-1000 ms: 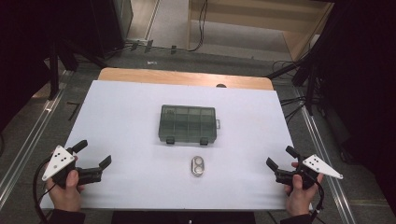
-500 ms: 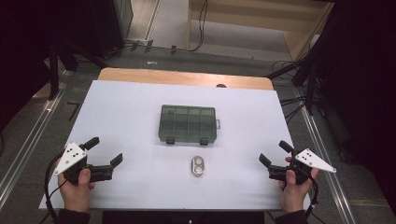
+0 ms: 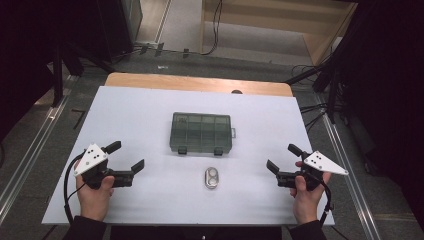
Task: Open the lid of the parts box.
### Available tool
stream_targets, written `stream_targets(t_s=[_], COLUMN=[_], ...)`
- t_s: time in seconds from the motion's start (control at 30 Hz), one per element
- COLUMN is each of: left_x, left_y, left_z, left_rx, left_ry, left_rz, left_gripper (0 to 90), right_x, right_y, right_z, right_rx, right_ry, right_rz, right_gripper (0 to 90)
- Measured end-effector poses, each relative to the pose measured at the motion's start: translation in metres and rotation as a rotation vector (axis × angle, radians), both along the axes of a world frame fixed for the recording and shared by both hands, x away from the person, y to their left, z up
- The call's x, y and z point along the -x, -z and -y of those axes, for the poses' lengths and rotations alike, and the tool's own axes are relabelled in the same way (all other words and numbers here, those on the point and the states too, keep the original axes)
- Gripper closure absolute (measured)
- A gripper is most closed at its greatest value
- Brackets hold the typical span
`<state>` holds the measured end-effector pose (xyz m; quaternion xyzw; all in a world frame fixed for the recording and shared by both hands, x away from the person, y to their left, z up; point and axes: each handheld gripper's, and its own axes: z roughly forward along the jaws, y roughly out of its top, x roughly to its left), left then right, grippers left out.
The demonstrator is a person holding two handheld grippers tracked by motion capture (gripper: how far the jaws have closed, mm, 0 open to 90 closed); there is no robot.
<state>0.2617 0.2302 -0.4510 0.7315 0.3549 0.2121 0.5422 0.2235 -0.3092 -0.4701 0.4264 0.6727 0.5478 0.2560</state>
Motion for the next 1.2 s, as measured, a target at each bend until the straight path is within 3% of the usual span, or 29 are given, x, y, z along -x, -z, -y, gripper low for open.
stream_targets(t_s=[0.37,0.47,0.7,0.83,0.87,0.9,0.97,1.07,1.1,1.13,1.17,1.2], left_x=[-0.015,-0.017,-0.023,-0.027,-0.028,-0.029,-0.031,-0.033,-0.034,-0.035,-0.036,-0.037], left_y=[-0.004,-0.004,-0.005,-0.007,-0.007,-0.007,-0.007,-0.006,-0.006,-0.006,-0.006,-0.006], left_z=[0.018,0.022,0.029,0.034,0.035,0.037,0.040,0.046,0.047,0.049,0.050,0.051], left_rx=[0.010,0.022,0.022,0.032,0.033,0.034,0.037,0.033,0.030,0.026,0.024,0.020], left_ry=[0.015,0.010,0.010,0.010,0.011,0.004,0.001,-0.010,-0.005,-0.002,-0.003,-0.006], left_rz=[-0.020,-0.022,-0.026,-0.034,-0.037,-0.038,-0.046,-0.061,-0.063,-0.066,-0.070,-0.073], left_gripper=[6.6,13.4,18.2,24.9,27.7,31.4,33.7,44.5,44.5,48.3,52.6,55.7], right_x=[-0.010,-0.013,-0.021,-0.025,-0.026,-0.026,-0.026,-0.030,-0.030,-0.031,-0.035,-0.036], right_y=[-0.010,-0.011,-0.012,-0.013,-0.013,-0.013,-0.013,-0.013,-0.013,-0.013,-0.011,-0.011], right_z=[-0.006,-0.010,-0.020,-0.028,-0.030,-0.032,-0.033,-0.037,-0.037,-0.038,-0.041,-0.043], right_rx=[-0.010,-0.010,-0.015,0.010,0.018,0.007,-0.007,-0.008,-0.008,-0.009,-0.002,0.002], right_ry=[-0.020,-0.029,-0.058,-0.068,-0.066,-0.045,-0.060,-0.055,-0.055,-0.054,-0.050,-0.054], right_rz=[-0.011,-0.013,-0.028,-0.040,-0.045,-0.035,-0.036,-0.048,-0.048,-0.051,-0.068,-0.074], right_gripper=[0.0,0.0,0.0,0.0,2.6,16.3,16.4,30.1,30.1,35.4,47.9,52.1])
